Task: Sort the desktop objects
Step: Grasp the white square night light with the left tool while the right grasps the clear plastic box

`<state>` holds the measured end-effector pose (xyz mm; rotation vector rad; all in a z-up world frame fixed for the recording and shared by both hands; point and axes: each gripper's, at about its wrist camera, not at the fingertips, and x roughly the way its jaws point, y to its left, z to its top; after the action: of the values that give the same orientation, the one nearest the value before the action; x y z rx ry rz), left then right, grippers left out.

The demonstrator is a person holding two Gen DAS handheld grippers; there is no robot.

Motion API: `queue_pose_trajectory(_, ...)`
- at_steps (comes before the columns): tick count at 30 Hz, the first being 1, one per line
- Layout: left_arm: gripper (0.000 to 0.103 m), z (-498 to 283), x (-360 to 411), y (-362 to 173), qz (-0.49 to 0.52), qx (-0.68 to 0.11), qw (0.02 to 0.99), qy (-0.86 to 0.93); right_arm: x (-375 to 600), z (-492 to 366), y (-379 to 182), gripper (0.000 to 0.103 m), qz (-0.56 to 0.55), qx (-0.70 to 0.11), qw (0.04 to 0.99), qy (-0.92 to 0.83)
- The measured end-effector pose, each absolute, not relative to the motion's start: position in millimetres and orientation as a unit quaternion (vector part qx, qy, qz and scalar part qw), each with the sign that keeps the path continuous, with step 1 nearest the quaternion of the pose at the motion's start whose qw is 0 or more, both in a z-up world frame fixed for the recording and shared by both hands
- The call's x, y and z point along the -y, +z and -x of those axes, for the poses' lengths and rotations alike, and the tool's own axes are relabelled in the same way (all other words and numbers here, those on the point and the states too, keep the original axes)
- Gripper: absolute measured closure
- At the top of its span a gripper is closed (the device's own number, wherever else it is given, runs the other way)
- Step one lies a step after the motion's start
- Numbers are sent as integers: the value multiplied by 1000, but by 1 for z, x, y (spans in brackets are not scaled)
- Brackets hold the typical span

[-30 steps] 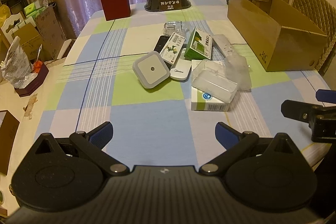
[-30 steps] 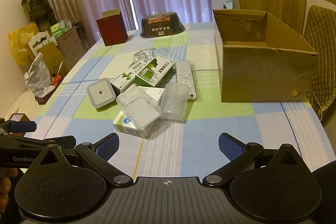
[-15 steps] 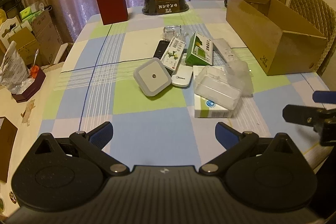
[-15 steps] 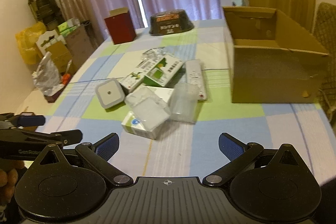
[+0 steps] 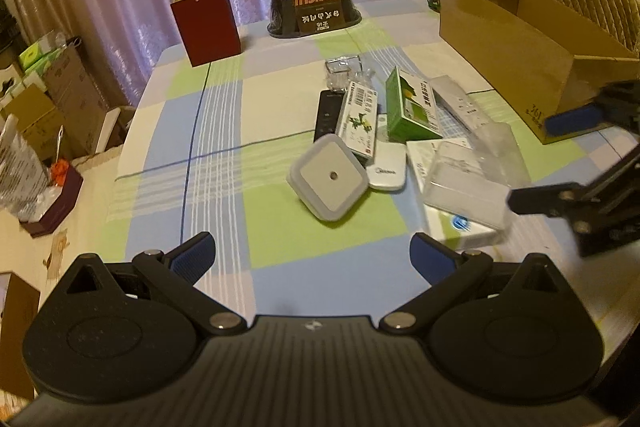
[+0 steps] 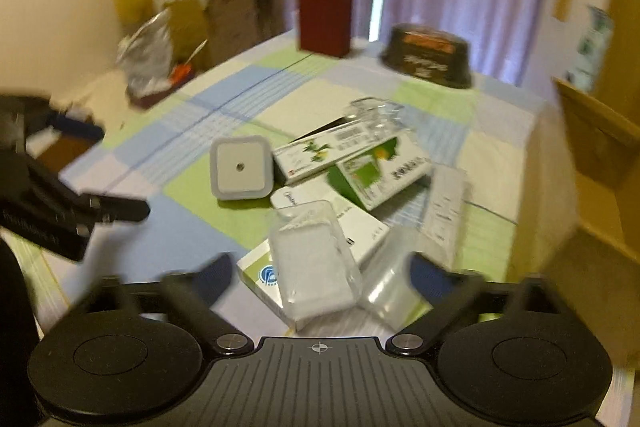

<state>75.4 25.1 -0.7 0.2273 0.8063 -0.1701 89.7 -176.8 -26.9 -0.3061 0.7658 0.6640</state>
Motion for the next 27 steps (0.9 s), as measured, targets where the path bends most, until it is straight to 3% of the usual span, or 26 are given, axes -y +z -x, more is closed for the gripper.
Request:
queue_pose_trajectory(11, 1, -110, -26, -17, -158, -376, 899, -160, 149, -128, -64, 21, 217, -397, 821, 348)
queue_pose_trajectory(12, 1, -113, -25, -19, -167, -373, 898, -165, 149, -129, -66, 24, 217, -399, 819, 350)
queue_pose_trajectory(13, 1, -115, -23, -21, -177, -370, 896, -170, 148, -129, -67, 34, 217, -401, 817, 352)
queue_pose_trajectory(18, 1, -125, -17, -34, -229, -356, 887, -184, 149, -130, -73, 45, 218, -405, 818, 347)
queue_pose_trajectory(24, 1, -132, -1, -57, -327, -326, 863, -207, 166, -127, -67, 47, 170, -411, 837, 319)
queue_pose_trajectory(27, 9, -137, 10, -73, -373, -315, 846, -215, 174, -126, -65, 47, 146, -413, 843, 311)
